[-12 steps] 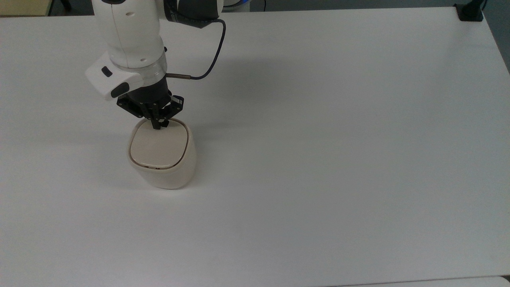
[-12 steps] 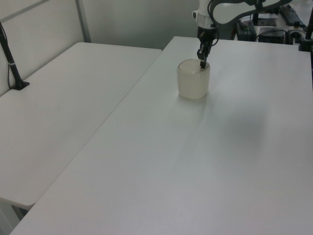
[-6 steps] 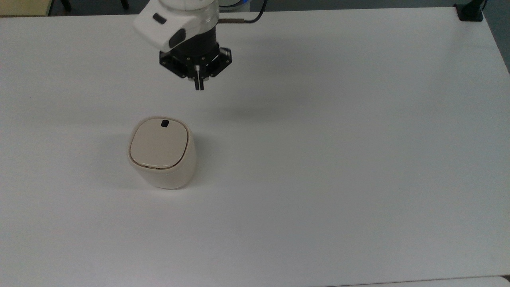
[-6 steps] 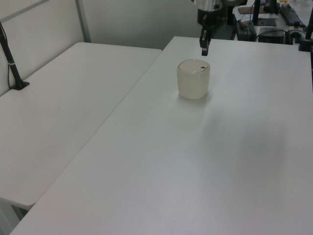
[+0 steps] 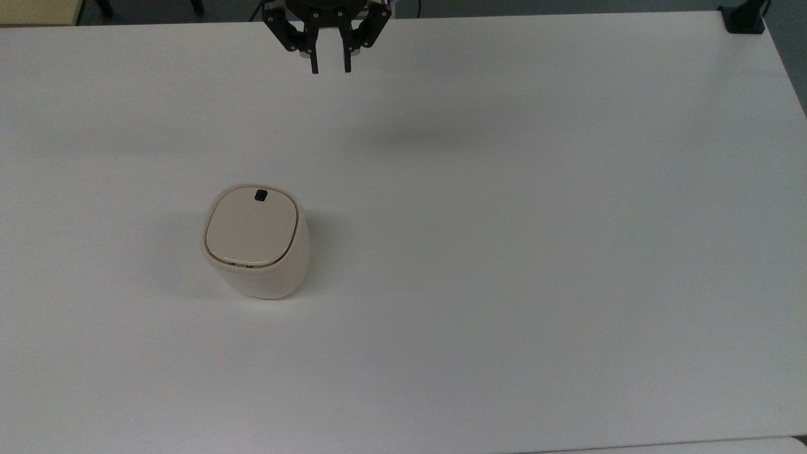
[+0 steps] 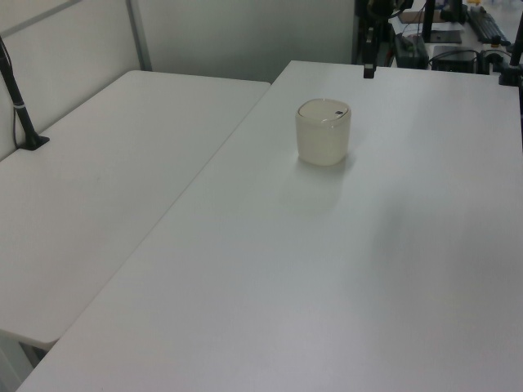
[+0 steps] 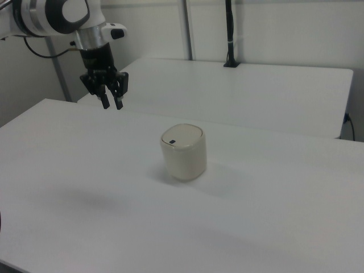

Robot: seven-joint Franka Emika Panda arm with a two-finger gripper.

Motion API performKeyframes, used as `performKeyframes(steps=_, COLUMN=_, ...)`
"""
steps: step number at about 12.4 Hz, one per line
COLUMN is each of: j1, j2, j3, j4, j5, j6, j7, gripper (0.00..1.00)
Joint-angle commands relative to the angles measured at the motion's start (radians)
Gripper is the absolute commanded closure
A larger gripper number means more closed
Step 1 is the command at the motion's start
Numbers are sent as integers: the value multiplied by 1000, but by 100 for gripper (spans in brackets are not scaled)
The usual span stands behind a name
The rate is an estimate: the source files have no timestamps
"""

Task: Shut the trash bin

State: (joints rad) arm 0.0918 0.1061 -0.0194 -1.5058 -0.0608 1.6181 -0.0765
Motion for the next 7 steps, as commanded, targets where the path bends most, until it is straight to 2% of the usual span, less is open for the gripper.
performKeyframes(steps=1, j1=8, j2=-34, j3=-10, j4=-40, j5=-8, j6=-17, j7=-5, gripper=0)
performKeyframes(steps=7, j1=-1, j2=-49, j3=-17, j4=-36, j5=-8, j6=-41, j7=29, gripper=0)
